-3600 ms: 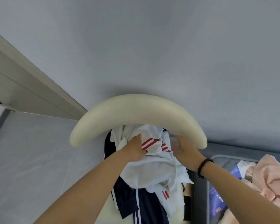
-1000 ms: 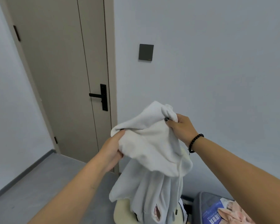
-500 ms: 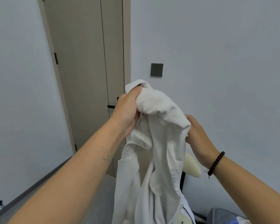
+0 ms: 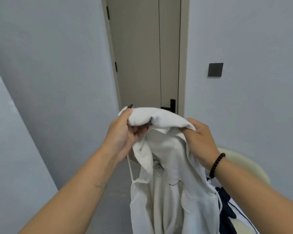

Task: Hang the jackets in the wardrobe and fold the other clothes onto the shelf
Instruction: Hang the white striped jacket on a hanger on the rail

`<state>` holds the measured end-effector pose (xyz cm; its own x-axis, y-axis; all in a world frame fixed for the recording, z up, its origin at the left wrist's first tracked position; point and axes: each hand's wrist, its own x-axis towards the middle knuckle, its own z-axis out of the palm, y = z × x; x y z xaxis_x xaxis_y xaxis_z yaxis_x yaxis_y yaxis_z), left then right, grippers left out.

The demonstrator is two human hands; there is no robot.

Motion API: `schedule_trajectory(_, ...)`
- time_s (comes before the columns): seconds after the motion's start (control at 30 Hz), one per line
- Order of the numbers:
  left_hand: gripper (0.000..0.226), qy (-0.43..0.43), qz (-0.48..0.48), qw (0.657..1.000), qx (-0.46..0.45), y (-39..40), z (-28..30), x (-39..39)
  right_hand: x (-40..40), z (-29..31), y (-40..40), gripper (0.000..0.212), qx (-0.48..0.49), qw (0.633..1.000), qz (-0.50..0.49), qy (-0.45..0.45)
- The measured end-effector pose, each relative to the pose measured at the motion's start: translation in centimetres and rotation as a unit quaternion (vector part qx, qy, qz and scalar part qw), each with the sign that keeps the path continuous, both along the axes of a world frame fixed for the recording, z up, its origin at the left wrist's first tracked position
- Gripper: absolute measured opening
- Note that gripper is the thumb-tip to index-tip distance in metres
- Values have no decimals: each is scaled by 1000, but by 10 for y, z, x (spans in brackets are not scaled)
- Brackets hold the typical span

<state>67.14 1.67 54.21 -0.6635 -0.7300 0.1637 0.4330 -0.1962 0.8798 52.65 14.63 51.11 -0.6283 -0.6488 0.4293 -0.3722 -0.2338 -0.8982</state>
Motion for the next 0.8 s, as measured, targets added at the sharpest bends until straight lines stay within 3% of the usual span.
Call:
schedule_trajectory(0.13, 33, -14, 14, 1000, -19, -12, -26, 74, 54, 18, -37, 18, 3, 998, 57, -3)
schedule_trajectory(0.33, 95, -201, 60, 970, -123, -5, -86, 159, 116, 24, -79, 18, 33, 988, 142, -48)
schedule_trajectory(0.4, 104, -264, 53, 952, -146, -3, -112, 176, 132, 26, -89, 22, 31, 982, 177, -58)
schedule_trajectory(0.5, 94, -318, 59, 933, -160, 4, -151, 191, 149, 30, -103, 23, 24, 971, 228, -74)
schedule_trajectory(0.67, 19, -403, 151, 884, -181, -5, -192, 207, 156, 43, -131, 17, 22, 958, 268, -102)
schedule_trajectory(0.73, 27, -433, 203, 866, -145, -13, -199, 218, 151, 45, -142, 18, 23, 955, 270, -119)
schedule_trajectory(0.8, 31, -419, 244, 869, -97, -17, -197, 227, 141, 42, -152, 20, 29, 952, 272, -136)
